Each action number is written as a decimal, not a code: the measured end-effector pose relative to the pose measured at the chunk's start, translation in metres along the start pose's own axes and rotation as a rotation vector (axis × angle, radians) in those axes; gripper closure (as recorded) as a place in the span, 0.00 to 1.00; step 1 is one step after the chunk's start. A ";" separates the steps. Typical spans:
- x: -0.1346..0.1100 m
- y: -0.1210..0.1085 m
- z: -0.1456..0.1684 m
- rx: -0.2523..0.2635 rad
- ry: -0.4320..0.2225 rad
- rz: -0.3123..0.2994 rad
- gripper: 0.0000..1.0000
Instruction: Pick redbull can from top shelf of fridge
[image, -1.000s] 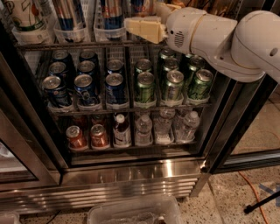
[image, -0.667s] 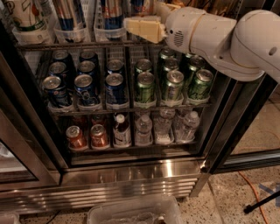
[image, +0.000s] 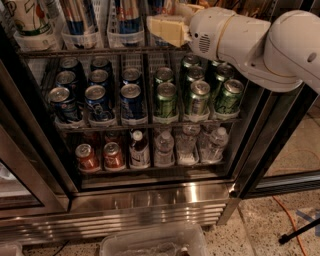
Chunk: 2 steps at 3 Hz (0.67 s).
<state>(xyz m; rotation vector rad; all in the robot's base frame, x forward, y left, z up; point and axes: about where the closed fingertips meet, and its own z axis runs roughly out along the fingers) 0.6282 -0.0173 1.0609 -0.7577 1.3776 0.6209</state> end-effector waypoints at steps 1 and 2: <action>0.000 0.000 0.000 0.000 0.000 0.000 0.89; 0.000 0.000 0.000 0.000 0.000 0.000 1.00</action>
Offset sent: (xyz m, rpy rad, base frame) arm 0.0000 0.0000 0.0000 0.0000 0.0000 0.0000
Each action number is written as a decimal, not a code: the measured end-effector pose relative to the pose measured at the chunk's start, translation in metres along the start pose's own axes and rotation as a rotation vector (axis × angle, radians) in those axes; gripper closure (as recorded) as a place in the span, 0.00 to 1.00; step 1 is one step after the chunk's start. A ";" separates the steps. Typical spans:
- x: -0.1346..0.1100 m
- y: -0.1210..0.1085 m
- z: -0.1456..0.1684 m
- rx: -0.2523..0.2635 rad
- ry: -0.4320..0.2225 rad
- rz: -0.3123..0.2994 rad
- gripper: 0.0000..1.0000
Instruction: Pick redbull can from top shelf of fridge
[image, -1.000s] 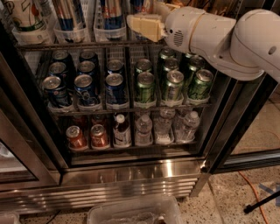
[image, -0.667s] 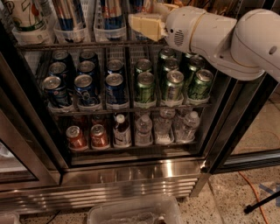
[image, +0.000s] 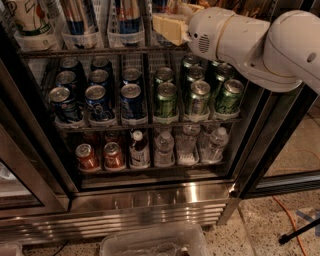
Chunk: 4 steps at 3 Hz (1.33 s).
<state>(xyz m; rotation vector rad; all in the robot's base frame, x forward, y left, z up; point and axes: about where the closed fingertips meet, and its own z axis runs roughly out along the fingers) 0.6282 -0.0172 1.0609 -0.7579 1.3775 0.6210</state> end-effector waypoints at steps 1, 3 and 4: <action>-0.002 -0.001 0.000 0.000 0.000 0.000 1.00; -0.017 0.007 -0.006 -0.019 -0.065 -0.036 1.00; -0.027 0.012 -0.010 -0.030 -0.095 -0.065 1.00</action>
Offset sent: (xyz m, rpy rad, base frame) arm -0.0118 -0.0036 0.0142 0.0344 -0.0704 0.0250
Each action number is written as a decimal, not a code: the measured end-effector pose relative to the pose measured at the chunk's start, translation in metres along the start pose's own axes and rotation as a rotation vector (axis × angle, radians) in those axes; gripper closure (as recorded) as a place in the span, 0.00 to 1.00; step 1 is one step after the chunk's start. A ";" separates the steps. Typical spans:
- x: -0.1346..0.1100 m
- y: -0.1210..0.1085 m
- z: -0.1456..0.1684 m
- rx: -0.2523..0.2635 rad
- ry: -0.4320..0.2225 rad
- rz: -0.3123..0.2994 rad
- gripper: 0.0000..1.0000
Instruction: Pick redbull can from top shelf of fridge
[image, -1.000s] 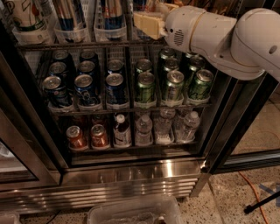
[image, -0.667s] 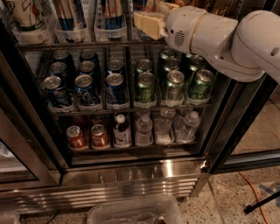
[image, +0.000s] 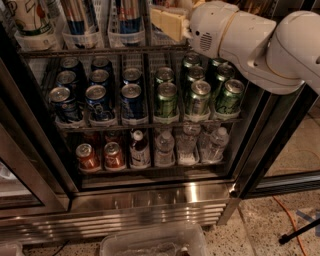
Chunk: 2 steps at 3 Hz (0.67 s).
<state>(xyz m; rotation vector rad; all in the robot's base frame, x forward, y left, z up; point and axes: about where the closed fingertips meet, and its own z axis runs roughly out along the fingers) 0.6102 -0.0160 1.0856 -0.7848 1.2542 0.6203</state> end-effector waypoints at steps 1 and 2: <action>-0.007 0.005 -0.003 -0.007 -0.014 -0.023 1.00; -0.011 0.012 -0.008 -0.016 -0.017 -0.039 1.00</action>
Offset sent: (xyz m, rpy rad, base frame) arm -0.0263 -0.0055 0.0085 -0.0236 -0.0566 0.0134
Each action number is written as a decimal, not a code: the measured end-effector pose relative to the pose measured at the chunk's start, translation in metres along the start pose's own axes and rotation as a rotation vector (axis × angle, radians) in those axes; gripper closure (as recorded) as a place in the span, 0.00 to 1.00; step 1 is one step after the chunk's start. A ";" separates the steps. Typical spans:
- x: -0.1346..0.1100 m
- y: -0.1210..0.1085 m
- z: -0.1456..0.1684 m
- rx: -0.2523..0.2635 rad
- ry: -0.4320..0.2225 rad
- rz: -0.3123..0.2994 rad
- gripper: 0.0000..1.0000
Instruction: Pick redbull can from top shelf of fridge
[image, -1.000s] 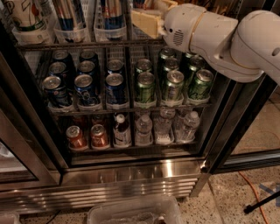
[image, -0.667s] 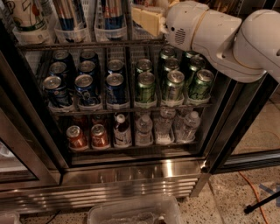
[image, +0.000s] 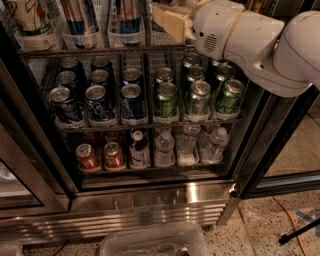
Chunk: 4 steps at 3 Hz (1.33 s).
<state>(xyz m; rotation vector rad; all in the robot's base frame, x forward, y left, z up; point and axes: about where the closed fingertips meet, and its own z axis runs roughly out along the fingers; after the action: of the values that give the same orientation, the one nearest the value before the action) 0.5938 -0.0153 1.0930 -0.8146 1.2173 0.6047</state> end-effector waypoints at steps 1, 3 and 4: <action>-0.003 0.011 -0.008 -0.010 0.001 -0.015 1.00; -0.004 0.029 -0.020 -0.041 0.011 -0.038 1.00; 0.002 0.035 -0.021 -0.081 0.045 -0.024 1.00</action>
Offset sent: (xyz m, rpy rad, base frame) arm -0.0397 -0.0068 -0.0073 -0.0364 -0.0237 0.0201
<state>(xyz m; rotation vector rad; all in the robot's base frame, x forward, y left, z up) 0.5548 -0.0122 1.0805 -0.9138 1.2283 0.6220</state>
